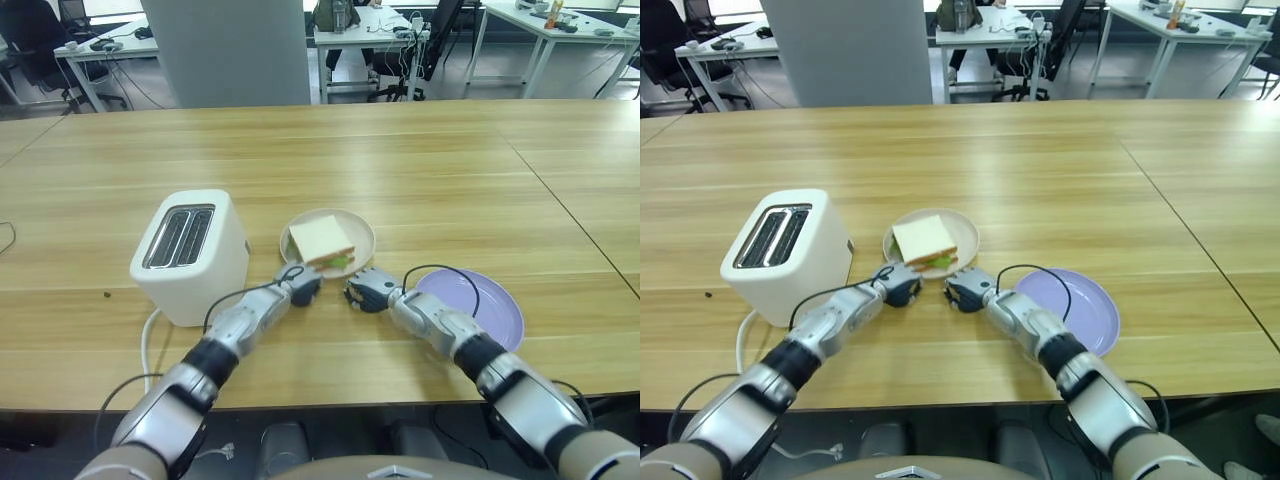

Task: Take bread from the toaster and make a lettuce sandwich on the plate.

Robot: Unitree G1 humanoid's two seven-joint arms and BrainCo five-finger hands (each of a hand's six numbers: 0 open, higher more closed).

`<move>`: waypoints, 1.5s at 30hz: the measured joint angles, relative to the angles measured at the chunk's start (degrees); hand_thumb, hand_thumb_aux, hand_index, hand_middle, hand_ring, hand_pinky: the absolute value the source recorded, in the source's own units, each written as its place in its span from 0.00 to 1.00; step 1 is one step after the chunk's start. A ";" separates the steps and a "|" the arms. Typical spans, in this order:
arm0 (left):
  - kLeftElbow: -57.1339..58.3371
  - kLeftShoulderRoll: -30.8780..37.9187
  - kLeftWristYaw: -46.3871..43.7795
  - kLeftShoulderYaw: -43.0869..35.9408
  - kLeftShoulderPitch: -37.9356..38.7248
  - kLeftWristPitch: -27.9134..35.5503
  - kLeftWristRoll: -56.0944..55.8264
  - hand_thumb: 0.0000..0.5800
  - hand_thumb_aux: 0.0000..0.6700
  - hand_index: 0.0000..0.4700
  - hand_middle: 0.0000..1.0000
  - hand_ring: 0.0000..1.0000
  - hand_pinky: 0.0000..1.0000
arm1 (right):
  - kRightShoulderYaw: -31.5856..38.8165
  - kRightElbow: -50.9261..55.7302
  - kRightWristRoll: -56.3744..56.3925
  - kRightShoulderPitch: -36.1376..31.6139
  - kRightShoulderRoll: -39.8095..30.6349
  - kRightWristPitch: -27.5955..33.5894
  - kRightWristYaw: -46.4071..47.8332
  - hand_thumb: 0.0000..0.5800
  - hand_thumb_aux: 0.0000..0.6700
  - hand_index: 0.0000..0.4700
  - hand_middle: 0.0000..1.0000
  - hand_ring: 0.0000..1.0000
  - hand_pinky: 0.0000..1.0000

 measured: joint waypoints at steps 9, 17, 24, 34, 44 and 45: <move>14.80 -1.17 12.69 -0.83 -8.80 -0.32 -1.28 1.00 1.00 0.98 1.00 1.00 1.00 | 0.33 11.86 1.94 -8.71 0.96 -2.28 -7.16 1.00 1.00 0.98 1.00 1.00 1.00; -12.85 6.41 10.86 9.18 10.31 -5.85 -15.64 0.80 0.55 0.54 0.83 0.83 0.83 | -8.38 -10.35 13.56 4.04 -10.16 -10.37 -4.52 1.00 1.00 0.98 1.00 1.00 1.00; -49.15 -1.67 3.75 25.64 28.16 -7.74 -48.92 0.00 0.00 0.00 0.00 0.00 0.00 | -24.32 -45.85 45.64 26.12 -12.73 -11.16 8.21 0.00 0.00 0.00 0.30 0.30 0.30; -56.86 -10.67 -7.36 30.65 40.55 -14.16 -75.82 0.00 0.00 0.00 0.00 0.00 0.00 | -35.82 -59.62 69.33 44.00 -3.43 -11.24 14.39 0.00 0.00 0.00 0.00 0.00 0.00; -55.21 -15.58 -17.85 31.98 40.34 -13.67 -93.55 0.00 0.00 0.00 0.00 0.00 0.00 | -40.28 -61.85 98.61 44.05 0.86 -6.60 34.33 0.00 0.00 0.00 0.00 0.00 0.00; -54.66 -15.69 -18.67 32.30 39.65 -13.30 -94.52 0.00 0.00 0.00 0.00 0.00 0.00 | -40.26 -62.48 99.96 44.43 1.55 -5.52 35.58 0.00 0.00 0.00 0.00 0.00 0.00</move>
